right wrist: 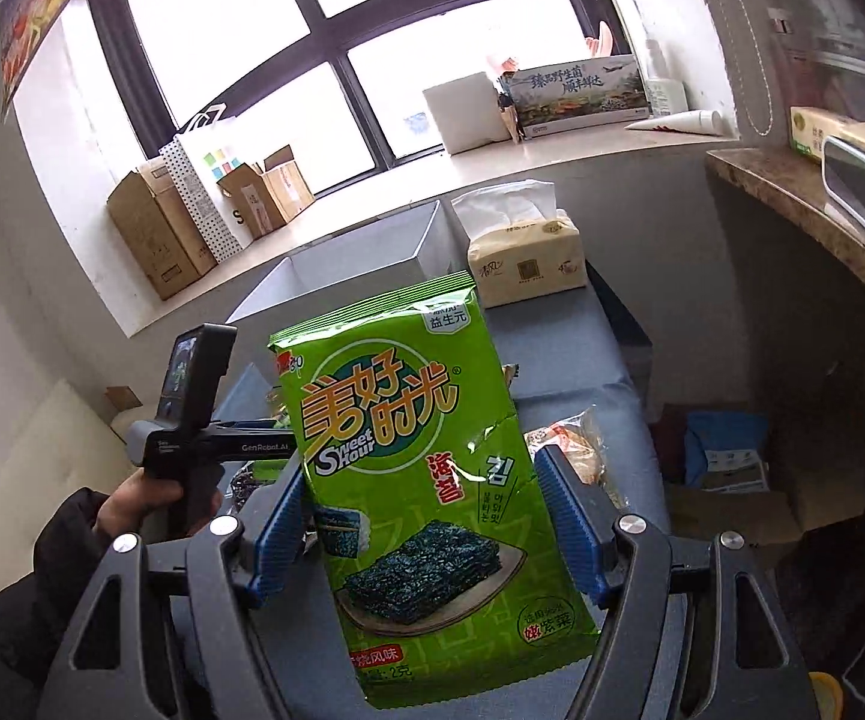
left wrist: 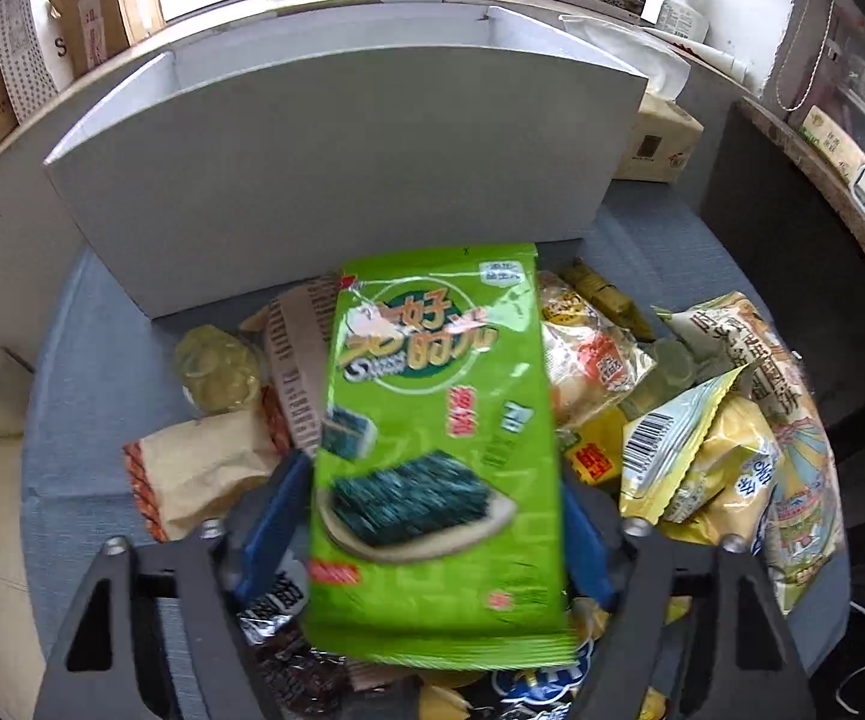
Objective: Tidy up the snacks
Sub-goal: 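Carry the green seaweed packs into the white box and open the right gripper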
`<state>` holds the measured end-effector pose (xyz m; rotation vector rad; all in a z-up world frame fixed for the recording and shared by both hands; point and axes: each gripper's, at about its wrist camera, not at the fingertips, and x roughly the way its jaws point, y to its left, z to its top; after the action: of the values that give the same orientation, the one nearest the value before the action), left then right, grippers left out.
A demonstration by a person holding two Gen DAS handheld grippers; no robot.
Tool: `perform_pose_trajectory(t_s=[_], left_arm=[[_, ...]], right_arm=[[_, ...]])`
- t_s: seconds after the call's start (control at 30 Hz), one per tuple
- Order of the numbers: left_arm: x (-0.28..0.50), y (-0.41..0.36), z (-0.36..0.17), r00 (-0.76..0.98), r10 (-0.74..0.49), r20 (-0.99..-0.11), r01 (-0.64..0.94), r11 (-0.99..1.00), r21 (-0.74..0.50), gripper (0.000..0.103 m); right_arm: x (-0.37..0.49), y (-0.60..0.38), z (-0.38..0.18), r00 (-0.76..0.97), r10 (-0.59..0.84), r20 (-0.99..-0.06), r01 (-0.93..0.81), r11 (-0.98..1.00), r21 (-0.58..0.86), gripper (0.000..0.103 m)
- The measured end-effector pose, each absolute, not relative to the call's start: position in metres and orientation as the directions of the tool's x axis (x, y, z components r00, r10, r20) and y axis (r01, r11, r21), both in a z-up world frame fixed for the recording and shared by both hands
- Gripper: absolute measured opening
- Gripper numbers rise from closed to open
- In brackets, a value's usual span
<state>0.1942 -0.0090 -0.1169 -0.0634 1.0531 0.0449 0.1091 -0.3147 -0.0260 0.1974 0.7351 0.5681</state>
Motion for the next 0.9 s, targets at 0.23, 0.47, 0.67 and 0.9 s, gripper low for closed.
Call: perform_pose_trajectory(t_s=[0.23, 0.47, 0.67, 0.9], left_arm=[[0.177, 0.004, -0.095, 0.536, -0.083, -0.84, -0.035, 0.992, -0.12, 0.071], [0.142, 0.019, -0.033, 0.661, -0.072, -0.747, -0.031, 0.992, -0.123, 0.071], [0.168, 0.055, 0.035, 0.747, -0.021, -0.665, -0.076, 0.99, -0.117, 0.072], [0.244, 0.11, 0.061, 0.766, 0.039, -0.642, -0.141, 0.984, -0.109, 0.072]], right_arm=[[0.112, -0.309, -0.034, 0.585, 0.56, -0.587, -0.41, 0.828, 0.383, 0.077], [0.13, -0.279, -0.016, 0.589, 0.563, -0.58, -0.432, 0.826, 0.363, 0.077], [0.191, -0.224, 0.015, 0.553, 0.626, -0.55, -0.428, 0.78, 0.456, 0.077], [0.311, -0.152, 0.045, 0.585, 0.574, -0.573, -0.406, 0.819, 0.405, 0.077]])
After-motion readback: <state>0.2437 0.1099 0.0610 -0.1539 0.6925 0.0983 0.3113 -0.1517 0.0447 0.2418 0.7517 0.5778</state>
